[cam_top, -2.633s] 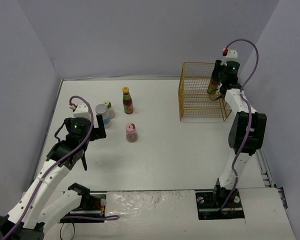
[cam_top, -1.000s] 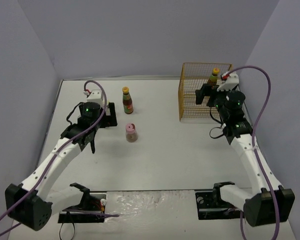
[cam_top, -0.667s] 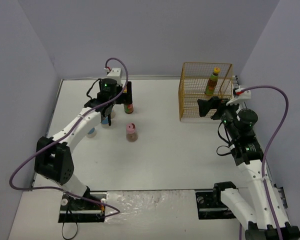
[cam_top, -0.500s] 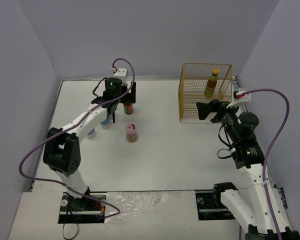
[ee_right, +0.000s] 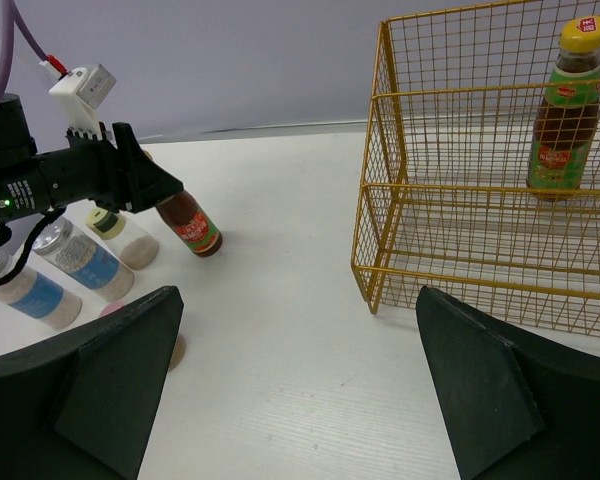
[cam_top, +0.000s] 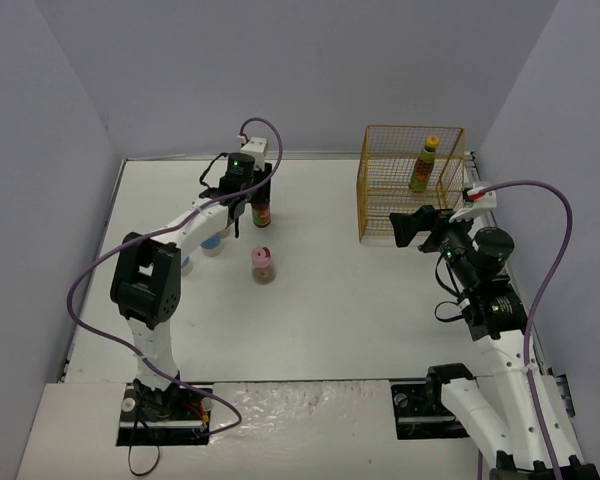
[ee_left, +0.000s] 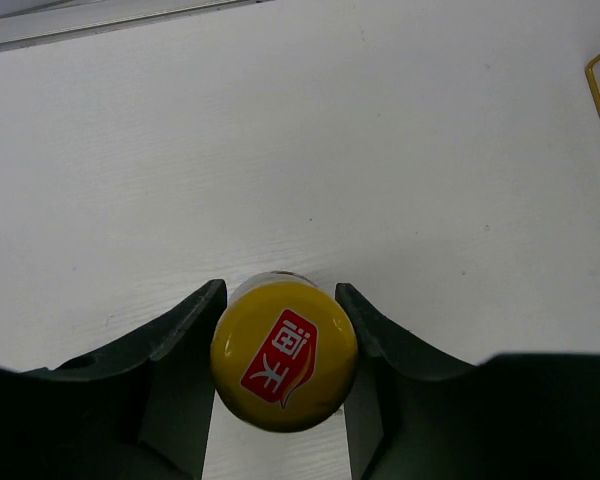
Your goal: Organize the condiment bottles
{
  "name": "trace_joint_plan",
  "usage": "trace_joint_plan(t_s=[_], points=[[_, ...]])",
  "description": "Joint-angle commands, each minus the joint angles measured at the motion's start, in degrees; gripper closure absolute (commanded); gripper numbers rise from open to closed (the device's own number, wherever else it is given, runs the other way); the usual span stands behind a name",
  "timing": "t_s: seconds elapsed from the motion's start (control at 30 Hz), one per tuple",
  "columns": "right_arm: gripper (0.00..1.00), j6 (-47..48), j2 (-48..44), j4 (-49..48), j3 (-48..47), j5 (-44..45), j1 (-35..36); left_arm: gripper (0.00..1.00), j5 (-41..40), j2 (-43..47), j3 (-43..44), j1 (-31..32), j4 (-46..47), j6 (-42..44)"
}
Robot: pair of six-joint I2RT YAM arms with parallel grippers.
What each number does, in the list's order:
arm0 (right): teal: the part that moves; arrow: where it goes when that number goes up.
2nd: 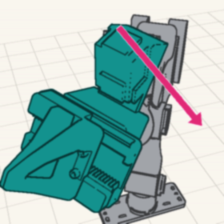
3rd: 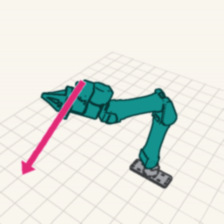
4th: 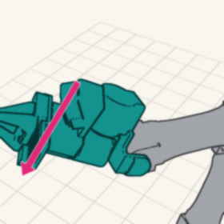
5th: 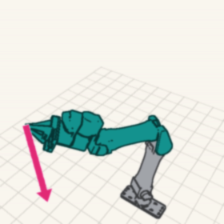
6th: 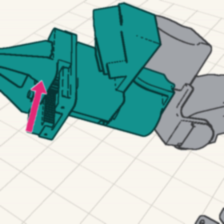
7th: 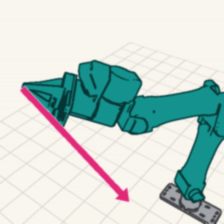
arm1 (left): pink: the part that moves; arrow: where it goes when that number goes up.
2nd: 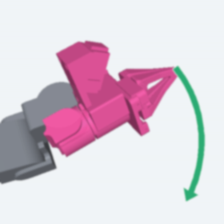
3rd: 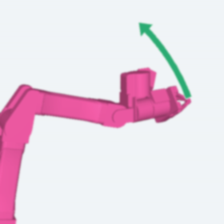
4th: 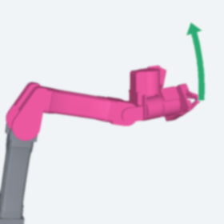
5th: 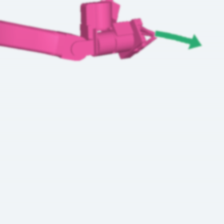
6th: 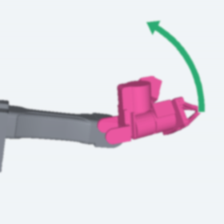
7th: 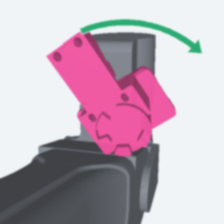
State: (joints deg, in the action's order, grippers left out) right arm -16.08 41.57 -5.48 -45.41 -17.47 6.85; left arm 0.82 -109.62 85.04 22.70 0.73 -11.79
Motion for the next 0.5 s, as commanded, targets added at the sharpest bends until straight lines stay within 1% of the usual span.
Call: trace_joint_plan(t_s=[0.0,0.07,0.13,0.3,0.37,0.47], points=[[0.00,0.90,-0.82,-3.92,-0.52,-0.98,0.58,0.85,3.91,2.42,3.38,1.95,3.34,0.00],[0.00,1.26,-0.64,-3.78,-0.84,-0.91,0.62,0.92,3.52,4.56,2.11,4.57,3.59,-0.14],[0.00,1.54,-0.61,-3.67,-1.06,-0.51,0.70,0.95,2.15,6.03,0.25,7.09,3.59,-0.70],[0.00,1.66,-0.60,-3.23,-1.27,-0.37,0.79,0.97,-0.23,9.24,-4.21,14.60,3.56,-2.99],[0.00,1.65,-0.81,-3.06,-0.76,-0.17,0.82,0.97,-2.85,9.93,-5.83,18.77,3.22,-4.13],[0.00,1.72,-0.96,-3.08,-0.28,-0.07,1.12,0.95,-4.86,11.22,-8.61,22.16,3.73,-6.65]])
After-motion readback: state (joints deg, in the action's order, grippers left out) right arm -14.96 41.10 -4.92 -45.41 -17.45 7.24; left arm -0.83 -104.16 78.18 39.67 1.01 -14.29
